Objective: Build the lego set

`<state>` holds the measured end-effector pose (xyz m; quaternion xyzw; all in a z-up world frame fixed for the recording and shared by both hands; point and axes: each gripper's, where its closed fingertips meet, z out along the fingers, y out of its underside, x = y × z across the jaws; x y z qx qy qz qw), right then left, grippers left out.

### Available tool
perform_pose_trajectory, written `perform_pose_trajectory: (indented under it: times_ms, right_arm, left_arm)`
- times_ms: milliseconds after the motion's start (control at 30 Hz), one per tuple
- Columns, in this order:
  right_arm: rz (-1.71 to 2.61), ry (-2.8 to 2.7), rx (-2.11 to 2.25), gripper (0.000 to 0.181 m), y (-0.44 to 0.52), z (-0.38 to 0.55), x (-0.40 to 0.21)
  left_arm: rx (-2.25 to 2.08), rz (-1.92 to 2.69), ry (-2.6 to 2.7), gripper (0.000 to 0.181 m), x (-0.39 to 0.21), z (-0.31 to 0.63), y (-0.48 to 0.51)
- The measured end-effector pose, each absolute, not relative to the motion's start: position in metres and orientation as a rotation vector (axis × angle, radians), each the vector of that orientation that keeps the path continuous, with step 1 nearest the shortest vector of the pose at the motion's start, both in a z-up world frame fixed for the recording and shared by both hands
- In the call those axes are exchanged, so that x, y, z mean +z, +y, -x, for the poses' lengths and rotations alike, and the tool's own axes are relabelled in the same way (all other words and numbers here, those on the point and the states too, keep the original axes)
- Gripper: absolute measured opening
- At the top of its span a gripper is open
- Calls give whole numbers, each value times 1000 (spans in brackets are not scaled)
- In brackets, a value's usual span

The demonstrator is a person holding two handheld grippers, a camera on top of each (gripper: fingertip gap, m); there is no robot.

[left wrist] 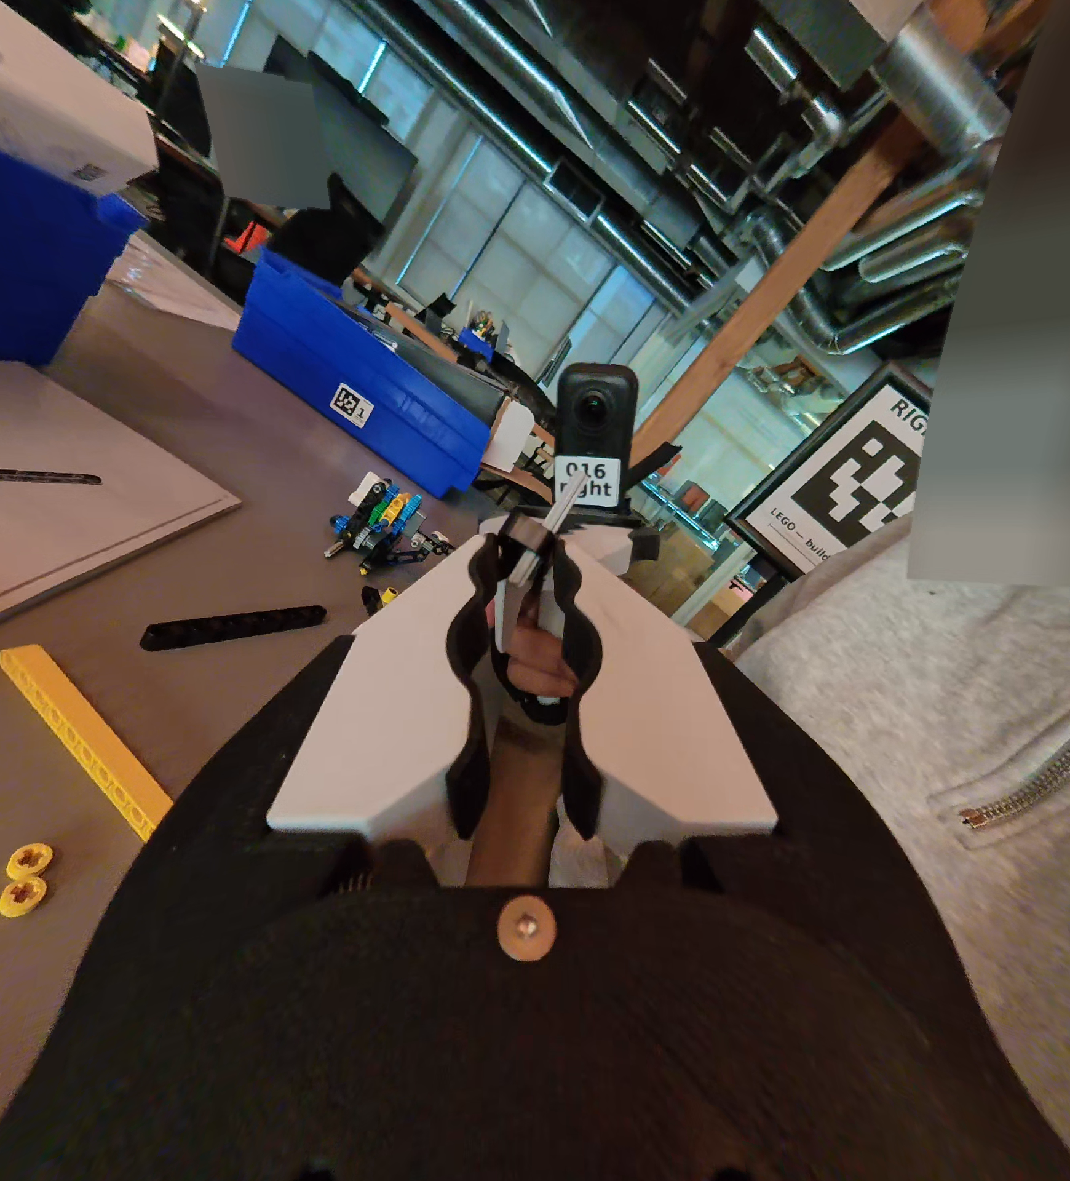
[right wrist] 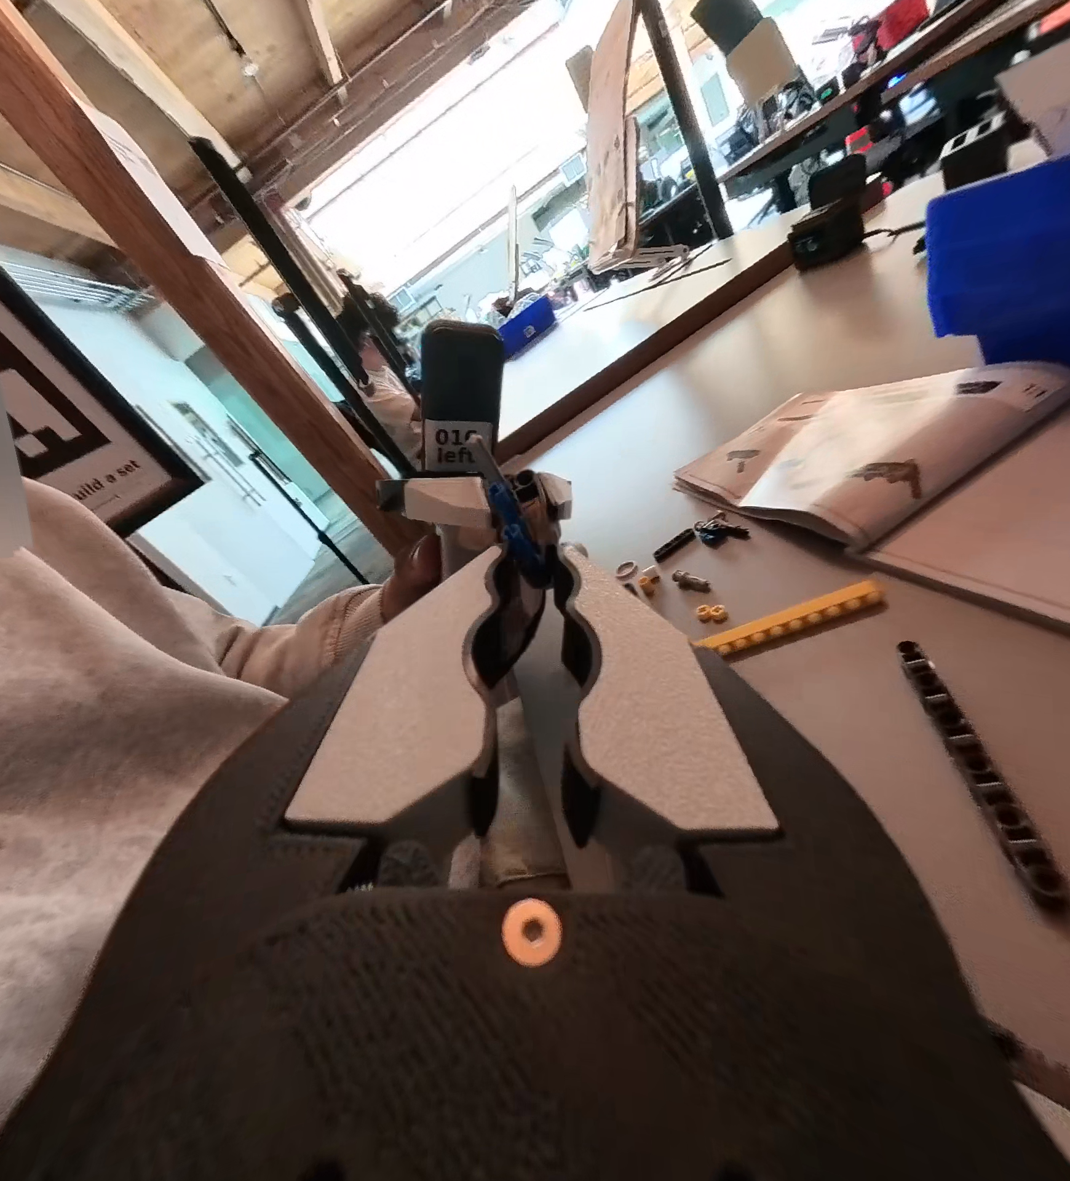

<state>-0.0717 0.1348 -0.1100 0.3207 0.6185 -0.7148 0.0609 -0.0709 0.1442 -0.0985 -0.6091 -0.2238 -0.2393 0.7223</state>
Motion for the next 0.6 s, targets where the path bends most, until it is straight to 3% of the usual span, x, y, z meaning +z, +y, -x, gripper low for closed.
perform_pose_trajectory:
  times_ms: [600]
  right_arm:
    - [-938, 1710, -2078, 7, 127, 68, -115]
  left_arm:
    - [-607, 1307, -528, 15, -102, 75, 143]
